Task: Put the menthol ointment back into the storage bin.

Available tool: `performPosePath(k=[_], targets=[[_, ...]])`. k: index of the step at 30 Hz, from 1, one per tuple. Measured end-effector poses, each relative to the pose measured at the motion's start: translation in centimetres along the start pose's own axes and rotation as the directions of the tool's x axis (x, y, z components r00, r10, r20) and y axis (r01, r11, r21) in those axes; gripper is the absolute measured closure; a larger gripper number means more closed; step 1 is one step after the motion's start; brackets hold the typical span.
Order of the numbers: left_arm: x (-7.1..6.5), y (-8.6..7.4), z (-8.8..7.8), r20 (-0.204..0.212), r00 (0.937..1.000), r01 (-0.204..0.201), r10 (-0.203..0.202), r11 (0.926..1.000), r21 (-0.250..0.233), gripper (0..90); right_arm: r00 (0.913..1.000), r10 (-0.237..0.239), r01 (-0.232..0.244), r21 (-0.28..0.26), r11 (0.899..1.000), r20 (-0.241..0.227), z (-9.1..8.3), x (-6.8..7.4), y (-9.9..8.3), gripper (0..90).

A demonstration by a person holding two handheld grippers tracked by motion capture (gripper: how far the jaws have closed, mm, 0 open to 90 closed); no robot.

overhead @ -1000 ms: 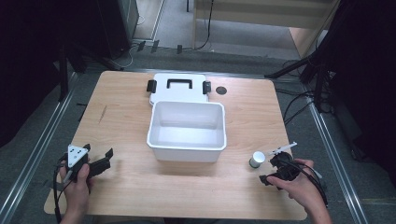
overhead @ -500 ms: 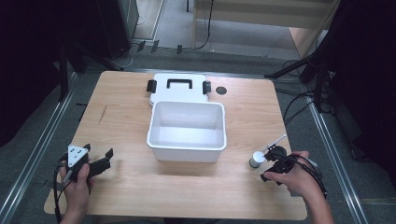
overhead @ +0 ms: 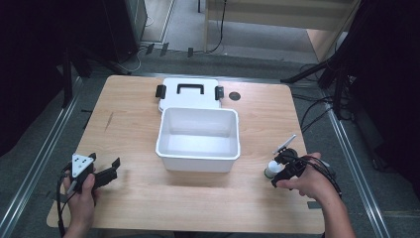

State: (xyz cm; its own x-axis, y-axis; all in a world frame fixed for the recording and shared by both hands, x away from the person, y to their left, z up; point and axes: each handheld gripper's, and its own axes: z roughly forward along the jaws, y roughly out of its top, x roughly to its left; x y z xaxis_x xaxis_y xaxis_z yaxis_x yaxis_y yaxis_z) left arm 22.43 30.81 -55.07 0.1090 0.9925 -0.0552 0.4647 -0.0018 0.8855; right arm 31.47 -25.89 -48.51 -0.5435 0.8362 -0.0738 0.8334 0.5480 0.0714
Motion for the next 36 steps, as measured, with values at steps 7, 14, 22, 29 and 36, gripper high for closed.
performPosePath(k=[7,14,22,29,36], targets=[[0.0,0.0,0.0,0.001,1.0000,0.001,-0.001,1.0000,0.002,14.6,0.9998,0.018,-0.018,0.011,1.000,-0.003,0.2,0.0,0.9,15.9],[0.0,0.0,0.0,0.002,1.0000,-0.002,0.002,1.0000,0.006,14.6,0.9996,0.015,-0.015,-0.006,1.000,-0.025,0.1,0.0,1.9,24.0],[0.0,0.0,0.1,0.003,1.0000,0.001,-0.001,1.0000,0.004,14.6,0.9987,0.031,-0.032,-0.008,0.999,-0.040,0.5,0.1,2.9,31.9],[0.0,0.0,0.1,0.005,1.0000,0.001,-0.001,1.0000,0.005,14.6,0.9979,0.039,-0.040,-0.016,0.999,-0.052,0.5,0.2,3.5,46.4],[0.0,0.0,0.1,0.005,1.0000,-0.003,0.003,1.0000,0.006,14.6,0.9966,0.029,-0.029,0.005,1.000,-0.076,0.4,0.1,3.7,51.3]])
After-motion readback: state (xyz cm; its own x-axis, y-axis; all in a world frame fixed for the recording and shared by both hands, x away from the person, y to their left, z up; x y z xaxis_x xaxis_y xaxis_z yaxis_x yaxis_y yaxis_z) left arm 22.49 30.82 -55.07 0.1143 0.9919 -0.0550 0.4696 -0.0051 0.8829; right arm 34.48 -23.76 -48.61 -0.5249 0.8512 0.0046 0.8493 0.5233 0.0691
